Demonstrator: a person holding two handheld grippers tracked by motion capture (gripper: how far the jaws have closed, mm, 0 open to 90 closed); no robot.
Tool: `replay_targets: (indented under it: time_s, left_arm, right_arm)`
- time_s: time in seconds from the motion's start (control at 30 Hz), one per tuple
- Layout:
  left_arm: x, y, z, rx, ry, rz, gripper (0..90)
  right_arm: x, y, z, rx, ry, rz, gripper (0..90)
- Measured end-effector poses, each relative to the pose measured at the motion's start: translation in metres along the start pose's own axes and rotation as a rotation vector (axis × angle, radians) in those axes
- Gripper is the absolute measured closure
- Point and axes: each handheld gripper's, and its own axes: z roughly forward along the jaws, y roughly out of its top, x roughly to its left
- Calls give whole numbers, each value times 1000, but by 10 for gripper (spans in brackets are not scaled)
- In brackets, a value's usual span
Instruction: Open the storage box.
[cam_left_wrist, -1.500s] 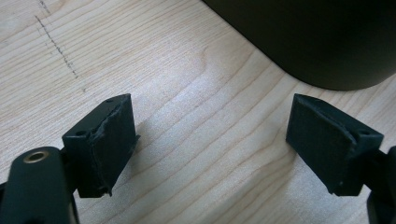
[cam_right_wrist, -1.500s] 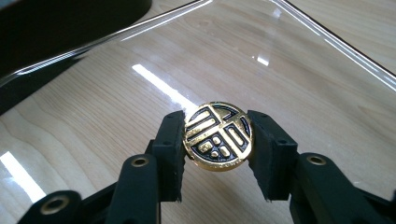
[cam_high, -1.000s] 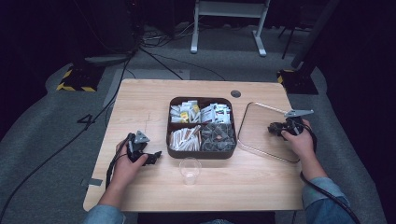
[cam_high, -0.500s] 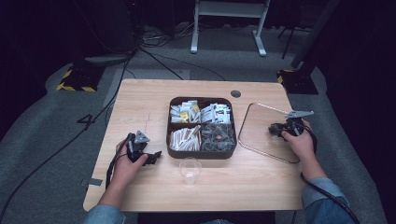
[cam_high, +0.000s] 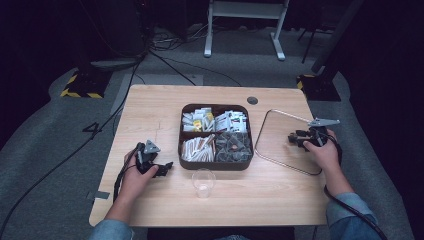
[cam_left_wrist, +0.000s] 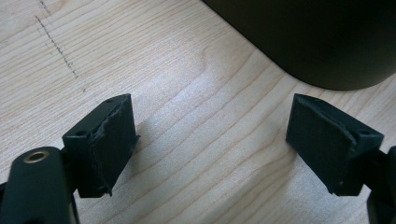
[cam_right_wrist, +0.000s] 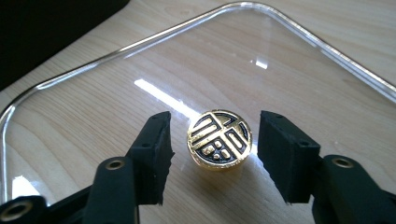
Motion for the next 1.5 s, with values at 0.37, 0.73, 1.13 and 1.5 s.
replay_targets:
  time_s: [0.37,0.73,1.13,1.5]
  left_arm:
    - [-3,0,0,3,19,-7,169]
    - [0,12,-20,-39,63,-85,284]
    - [1,34,-38,-109,43,-116,252]
    - [-9,58,-44,-157,14,-87,249]
  right_arm:
    - [36,-8,-30,-115,105,-23,485]
    - [91,-20,-23,-47,244,-123,489]
    - [142,-36,-2,36,383,-258,492]
    - [152,-39,-3,24,337,-343,448]
